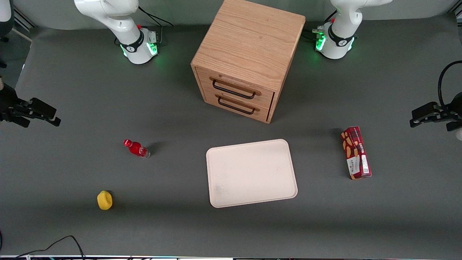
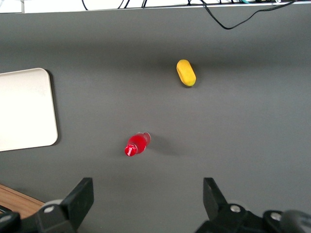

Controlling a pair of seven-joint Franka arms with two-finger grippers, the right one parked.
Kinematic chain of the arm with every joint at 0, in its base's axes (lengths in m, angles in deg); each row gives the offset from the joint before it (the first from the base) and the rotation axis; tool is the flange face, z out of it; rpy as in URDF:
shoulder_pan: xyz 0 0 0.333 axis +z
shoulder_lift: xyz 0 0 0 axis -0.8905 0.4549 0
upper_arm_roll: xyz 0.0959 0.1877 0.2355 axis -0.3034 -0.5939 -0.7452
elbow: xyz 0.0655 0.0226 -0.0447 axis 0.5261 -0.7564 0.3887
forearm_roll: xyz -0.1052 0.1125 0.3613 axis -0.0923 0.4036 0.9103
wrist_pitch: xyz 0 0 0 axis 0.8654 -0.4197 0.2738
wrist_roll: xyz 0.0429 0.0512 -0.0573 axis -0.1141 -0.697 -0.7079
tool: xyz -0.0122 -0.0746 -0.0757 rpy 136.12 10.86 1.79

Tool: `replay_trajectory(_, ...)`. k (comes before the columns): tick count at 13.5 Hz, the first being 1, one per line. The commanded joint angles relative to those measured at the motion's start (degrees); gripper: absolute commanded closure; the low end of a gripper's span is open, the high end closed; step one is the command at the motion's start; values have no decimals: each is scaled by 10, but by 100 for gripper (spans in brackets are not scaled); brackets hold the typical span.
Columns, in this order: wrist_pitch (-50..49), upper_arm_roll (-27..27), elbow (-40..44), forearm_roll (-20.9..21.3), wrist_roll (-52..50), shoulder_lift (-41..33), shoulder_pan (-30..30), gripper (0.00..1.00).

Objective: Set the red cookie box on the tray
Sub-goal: 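Move the open left gripper toward the upright red cookie box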

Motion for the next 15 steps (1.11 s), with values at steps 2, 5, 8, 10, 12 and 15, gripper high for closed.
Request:
replay_trajectory(2,-9,-5,-7,-5,-11,-7,-5,0)
replay_trajectory(5,-11,-5,-8,-2,-10,-1,-7,0)
replay_trajectory(8,-11,-5,-9,-3,-13,3,-9,0)
replay_trajectory(10,-11,-5,-10,-3,-13,5,-9,0)
replay_trajectory(12,-9,-5,-11,-3,-13,15,-9,0)
replay_trajectory(15,61,-5,-103,-7,-13,6,0,0)
